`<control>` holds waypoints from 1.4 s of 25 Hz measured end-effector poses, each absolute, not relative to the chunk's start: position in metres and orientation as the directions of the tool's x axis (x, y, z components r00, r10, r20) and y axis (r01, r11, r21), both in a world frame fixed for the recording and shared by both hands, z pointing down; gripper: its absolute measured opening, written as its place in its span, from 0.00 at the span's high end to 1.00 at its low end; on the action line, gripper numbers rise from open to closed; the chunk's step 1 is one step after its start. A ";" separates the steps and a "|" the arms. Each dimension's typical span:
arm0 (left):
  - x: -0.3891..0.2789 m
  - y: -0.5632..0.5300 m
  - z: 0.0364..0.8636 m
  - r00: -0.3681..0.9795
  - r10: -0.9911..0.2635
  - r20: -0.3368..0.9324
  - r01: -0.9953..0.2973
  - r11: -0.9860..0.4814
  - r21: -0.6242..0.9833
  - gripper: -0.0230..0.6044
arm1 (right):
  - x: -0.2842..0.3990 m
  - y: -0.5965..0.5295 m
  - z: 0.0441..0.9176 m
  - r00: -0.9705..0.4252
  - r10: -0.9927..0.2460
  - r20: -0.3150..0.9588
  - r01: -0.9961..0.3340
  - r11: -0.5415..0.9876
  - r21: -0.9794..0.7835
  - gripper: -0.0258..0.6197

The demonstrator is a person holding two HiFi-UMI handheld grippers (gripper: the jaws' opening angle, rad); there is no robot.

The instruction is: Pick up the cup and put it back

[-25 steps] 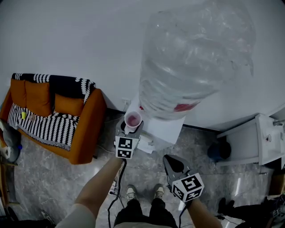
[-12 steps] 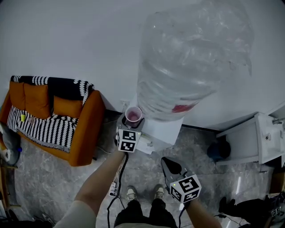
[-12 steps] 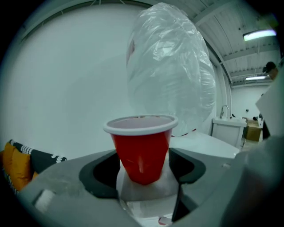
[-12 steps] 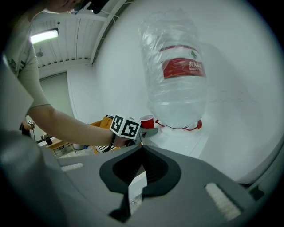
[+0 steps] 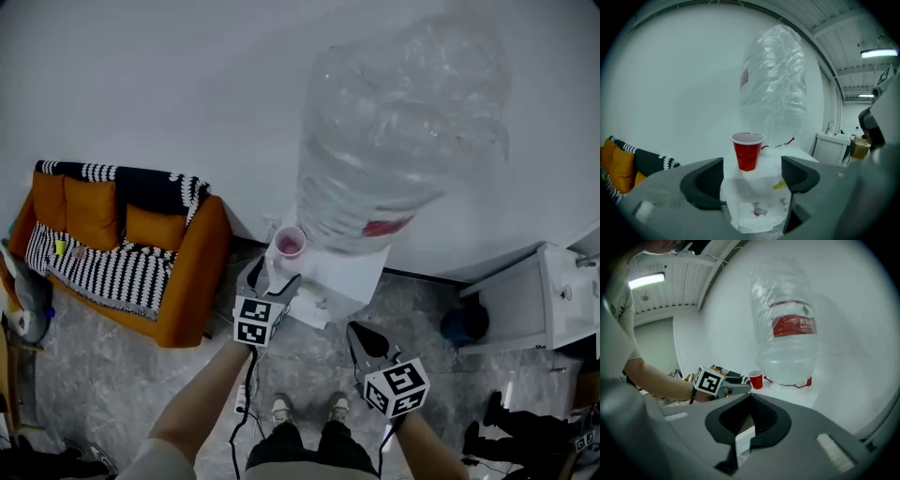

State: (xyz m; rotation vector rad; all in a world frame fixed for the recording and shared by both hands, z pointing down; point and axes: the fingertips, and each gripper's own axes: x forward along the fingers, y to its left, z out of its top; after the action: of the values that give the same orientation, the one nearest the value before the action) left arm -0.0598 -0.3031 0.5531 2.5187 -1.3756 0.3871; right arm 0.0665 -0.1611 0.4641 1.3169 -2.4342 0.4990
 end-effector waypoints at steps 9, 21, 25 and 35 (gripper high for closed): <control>-0.095 -0.227 0.468 0.481 -0.818 0.316 -0.870 -0.488 0.063 0.38 | 0.072 -0.151 0.386 -0.532 -0.775 0.340 -0.835 0.548 -0.056 0.96; -0.094 -0.150 0.309 0.494 -0.849 0.186 -0.869 -0.492 0.061 0.57 | 0.104 -0.107 0.217 -0.523 -0.852 0.010 -0.850 0.522 0.067 0.96; -0.090 -0.132 0.261 0.492 -0.859 0.145 -0.867 -0.498 -0.013 0.64 | 0.113 -0.086 0.169 -0.536 -0.841 -0.068 -0.843 0.528 0.106 0.96; -0.069 -0.065 0.202 0.501 -0.864 0.042 -0.863 -0.503 -0.055 0.78 | 0.116 -0.029 0.128 -0.606 -0.786 -0.121 -0.792 0.581 0.187 0.96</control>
State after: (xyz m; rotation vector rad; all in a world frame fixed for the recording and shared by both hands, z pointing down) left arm -0.0694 -0.0653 0.2022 2.7443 -1.5792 0.1011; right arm 0.1161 -0.0290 0.1278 1.4052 -2.8152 -0.3527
